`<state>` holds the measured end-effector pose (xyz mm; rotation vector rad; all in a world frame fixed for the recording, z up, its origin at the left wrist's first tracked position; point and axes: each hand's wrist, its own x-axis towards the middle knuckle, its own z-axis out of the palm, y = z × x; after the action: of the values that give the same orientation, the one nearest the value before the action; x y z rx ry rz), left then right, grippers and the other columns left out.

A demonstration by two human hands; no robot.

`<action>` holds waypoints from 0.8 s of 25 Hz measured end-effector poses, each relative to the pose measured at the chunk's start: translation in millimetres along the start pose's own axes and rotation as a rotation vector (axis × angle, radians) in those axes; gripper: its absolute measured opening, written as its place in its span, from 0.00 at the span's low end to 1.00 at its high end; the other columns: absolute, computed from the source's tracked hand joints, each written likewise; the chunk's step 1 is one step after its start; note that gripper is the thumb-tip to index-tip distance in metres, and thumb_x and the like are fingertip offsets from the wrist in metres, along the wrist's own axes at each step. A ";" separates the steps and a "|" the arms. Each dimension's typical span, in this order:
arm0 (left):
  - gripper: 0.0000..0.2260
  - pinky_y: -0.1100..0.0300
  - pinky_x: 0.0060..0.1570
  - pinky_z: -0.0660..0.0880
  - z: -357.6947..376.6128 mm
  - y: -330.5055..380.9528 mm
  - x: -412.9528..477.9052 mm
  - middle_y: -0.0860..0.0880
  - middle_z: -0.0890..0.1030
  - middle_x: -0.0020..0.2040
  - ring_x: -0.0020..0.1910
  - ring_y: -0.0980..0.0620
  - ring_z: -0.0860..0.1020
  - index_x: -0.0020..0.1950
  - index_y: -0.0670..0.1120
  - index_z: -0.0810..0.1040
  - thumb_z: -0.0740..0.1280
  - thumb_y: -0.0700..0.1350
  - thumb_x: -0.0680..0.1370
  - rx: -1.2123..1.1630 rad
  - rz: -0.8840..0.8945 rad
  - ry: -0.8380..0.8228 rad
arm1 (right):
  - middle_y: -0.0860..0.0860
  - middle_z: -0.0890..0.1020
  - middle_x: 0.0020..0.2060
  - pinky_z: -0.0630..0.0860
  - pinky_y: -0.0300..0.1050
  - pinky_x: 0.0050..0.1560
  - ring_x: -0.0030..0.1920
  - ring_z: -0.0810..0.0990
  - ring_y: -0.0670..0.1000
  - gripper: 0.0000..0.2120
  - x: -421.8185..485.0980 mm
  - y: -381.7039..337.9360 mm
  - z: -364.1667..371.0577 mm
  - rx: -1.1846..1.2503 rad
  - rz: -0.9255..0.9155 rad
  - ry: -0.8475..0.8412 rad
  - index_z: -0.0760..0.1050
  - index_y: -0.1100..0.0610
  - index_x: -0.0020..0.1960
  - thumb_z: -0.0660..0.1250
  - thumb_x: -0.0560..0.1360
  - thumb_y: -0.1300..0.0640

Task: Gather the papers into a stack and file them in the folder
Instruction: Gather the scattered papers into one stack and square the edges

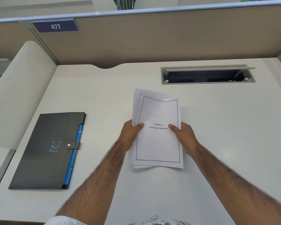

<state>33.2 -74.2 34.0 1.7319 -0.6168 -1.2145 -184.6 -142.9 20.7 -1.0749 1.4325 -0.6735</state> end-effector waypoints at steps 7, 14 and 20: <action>0.14 0.47 0.57 0.81 1.0 65.5 -28.6 0.39 0.85 0.59 0.56 0.43 0.84 0.63 0.37 0.80 0.70 0.41 0.80 -0.228 0.236 -0.158 | 0.55 0.87 0.55 0.81 0.51 0.59 0.59 0.85 0.57 0.13 -12.1 -58.8 -37.1 0.368 -0.076 -0.263 0.81 0.59 0.60 0.72 0.75 0.65; 0.11 0.55 0.52 0.82 -0.4 105.8 -60.9 0.48 0.87 0.53 0.54 0.48 0.86 0.59 0.46 0.83 0.71 0.47 0.77 -0.183 0.463 -0.062 | 0.53 0.88 0.53 0.82 0.46 0.55 0.54 0.86 0.54 0.12 -43.9 -109.8 -39.3 0.354 -0.392 -0.169 0.83 0.56 0.56 0.74 0.74 0.66; 0.07 0.51 0.48 0.82 7.4 94.7 -70.6 0.48 0.88 0.49 0.49 0.50 0.86 0.55 0.46 0.84 0.72 0.46 0.78 -0.144 0.412 -0.015 | 0.47 0.88 0.44 0.81 0.44 0.47 0.46 0.87 0.47 0.06 -56.8 -99.1 -36.6 0.228 -0.383 -0.159 0.84 0.52 0.50 0.73 0.76 0.61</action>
<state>7.6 -65.2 149.2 1.3906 -0.8271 -0.9553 -202.1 -139.5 139.2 -1.2026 0.9946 -0.9756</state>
